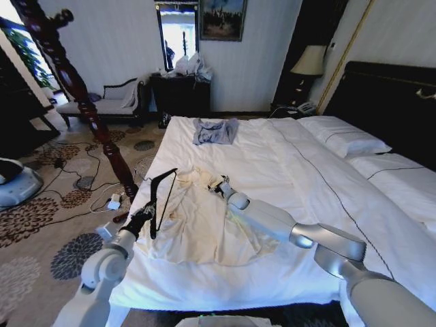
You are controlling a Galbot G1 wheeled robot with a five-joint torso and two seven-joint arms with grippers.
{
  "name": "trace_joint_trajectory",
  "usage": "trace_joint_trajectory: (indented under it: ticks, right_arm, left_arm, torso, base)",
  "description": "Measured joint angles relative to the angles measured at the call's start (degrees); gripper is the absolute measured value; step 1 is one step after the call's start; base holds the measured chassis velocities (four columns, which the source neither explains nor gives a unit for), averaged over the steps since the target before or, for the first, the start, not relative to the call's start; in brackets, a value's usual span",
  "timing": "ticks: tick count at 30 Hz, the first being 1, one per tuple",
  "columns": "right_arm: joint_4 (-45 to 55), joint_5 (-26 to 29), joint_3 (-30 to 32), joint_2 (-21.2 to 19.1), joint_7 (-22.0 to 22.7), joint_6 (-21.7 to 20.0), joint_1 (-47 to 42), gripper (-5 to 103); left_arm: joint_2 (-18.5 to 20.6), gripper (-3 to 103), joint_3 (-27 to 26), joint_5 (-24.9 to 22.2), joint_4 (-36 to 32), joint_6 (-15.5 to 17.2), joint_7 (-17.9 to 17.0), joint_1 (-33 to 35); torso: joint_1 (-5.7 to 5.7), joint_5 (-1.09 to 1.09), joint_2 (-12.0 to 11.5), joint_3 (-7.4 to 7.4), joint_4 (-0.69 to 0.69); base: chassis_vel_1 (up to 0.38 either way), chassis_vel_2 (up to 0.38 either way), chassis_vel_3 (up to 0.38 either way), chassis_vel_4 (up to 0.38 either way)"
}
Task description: Pick up the clothes from the bed and hang them on the clothes hanger.
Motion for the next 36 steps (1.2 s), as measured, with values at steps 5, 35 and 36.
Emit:
trace_joint_trajectory:
  ticks: [5,35,36]
  right_arm:
    - [4.6,1.6,0.0,-2.2,2.3,-1.8,-0.1,100]
    - [4.1,1.5,-4.7,2.7,9.8,-15.7,1.9,100]
    - [3.5,1.2,-4.7,3.1,9.8,-15.7,1.9,100]
  left_arm:
    - [-0.4,14,0.0,-0.6,-2.0,0.9,-0.6,-0.9]
    - [-1.0,14,-1.2,-3.7,-6.0,2.5,-2.3,-0.4]
    - [-1.1,14,-1.2,-3.7,-6.1,2.6,-2.3,-0.4]
  torso:
    - [0.0,-0.01,0.0,0.0,-0.01]
    - [0.0,0.0,0.0,0.0,0.02]
    - [0.0,0.0,0.0,0.0,0.03]
  base:
    - [0.0,0.0,0.0,0.0]
    - [0.0,0.0,0.0,0.0]
    - [0.0,0.0,0.0,0.0]
